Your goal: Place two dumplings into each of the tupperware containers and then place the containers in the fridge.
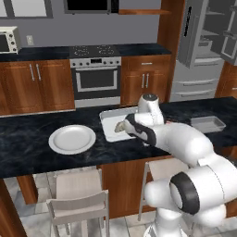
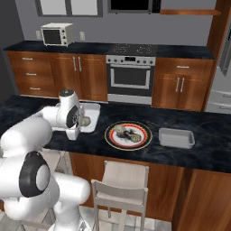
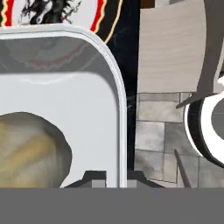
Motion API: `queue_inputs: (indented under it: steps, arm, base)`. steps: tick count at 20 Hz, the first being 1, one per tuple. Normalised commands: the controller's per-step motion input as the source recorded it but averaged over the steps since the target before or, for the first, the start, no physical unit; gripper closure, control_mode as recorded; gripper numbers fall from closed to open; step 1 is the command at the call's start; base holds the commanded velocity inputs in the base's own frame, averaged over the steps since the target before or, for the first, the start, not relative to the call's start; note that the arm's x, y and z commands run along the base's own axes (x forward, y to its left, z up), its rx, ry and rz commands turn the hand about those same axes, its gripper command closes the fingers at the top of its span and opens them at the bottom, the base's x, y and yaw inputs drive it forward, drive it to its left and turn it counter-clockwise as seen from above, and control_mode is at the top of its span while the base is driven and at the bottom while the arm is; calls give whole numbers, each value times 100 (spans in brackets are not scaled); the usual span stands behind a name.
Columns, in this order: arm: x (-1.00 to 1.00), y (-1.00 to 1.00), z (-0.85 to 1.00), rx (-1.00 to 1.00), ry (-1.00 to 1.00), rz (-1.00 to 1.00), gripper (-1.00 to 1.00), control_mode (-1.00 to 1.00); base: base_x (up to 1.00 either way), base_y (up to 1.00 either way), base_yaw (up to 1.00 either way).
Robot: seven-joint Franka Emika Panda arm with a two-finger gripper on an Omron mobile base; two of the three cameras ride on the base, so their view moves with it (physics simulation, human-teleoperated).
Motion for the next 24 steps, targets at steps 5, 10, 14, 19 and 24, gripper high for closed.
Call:
queue_inputs:
  steps: [5, 10, 14, 19, 24]
  arm:
    - [-82, -59, 59, -5, 18, -10, 100, -100]
    - [-48, -78, 5, 9, 3, -16, 100, -100]
    - [-34, -36, 0, 21, -3, -10, 100, -100]
    - [-20, -4, 2, 4, -3, 0, 100, -100]
    - [-11, -4, 0, 1, -1, 0, 100, -100]
  base:
    - [0, 0, 0]
    - [0, 0, 0]
    - [0, 0, 0]
    - [0, 0, 0]
    - [0, 0, 0]
